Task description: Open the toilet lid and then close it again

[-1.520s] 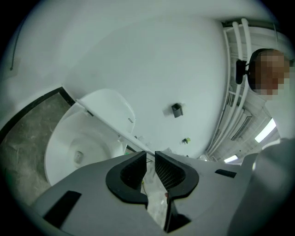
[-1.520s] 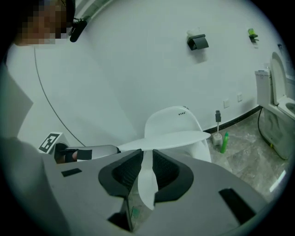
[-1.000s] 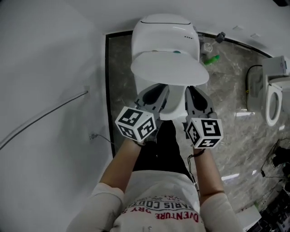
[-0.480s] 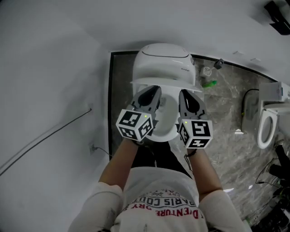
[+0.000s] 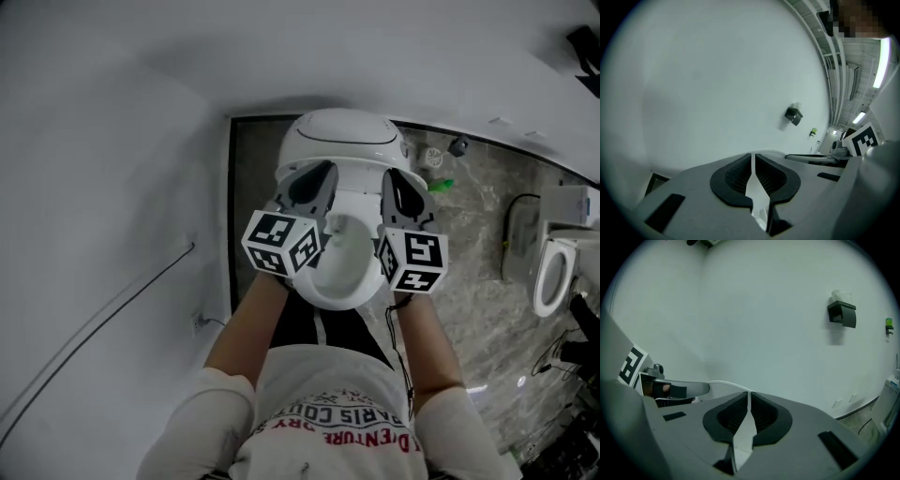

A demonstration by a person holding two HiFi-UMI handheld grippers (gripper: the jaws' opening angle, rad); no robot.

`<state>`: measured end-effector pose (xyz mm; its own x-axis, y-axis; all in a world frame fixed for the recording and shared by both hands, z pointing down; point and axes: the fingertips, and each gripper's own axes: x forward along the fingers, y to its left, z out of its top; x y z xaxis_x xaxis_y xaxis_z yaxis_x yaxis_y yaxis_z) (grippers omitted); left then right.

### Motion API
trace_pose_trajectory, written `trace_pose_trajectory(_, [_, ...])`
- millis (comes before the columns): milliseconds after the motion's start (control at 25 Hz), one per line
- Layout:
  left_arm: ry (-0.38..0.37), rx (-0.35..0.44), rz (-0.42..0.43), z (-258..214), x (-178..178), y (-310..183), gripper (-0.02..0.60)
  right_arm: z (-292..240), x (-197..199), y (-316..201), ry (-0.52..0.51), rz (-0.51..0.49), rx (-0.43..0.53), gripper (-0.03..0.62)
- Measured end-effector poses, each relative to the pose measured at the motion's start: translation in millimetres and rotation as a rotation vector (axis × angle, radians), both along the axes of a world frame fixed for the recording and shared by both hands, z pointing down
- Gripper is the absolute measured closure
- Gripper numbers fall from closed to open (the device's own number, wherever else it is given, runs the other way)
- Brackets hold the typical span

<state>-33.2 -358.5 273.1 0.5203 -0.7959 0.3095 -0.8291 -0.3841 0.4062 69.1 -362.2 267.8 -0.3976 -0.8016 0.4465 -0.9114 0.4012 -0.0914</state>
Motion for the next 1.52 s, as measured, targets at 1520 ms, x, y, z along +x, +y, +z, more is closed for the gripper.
trace_pose_trajectory(1520, [-0.042,0.207,-0.028,-166,-8,156,0.575,-139,0,146,-0.052,-0.059,0.131,0.565])
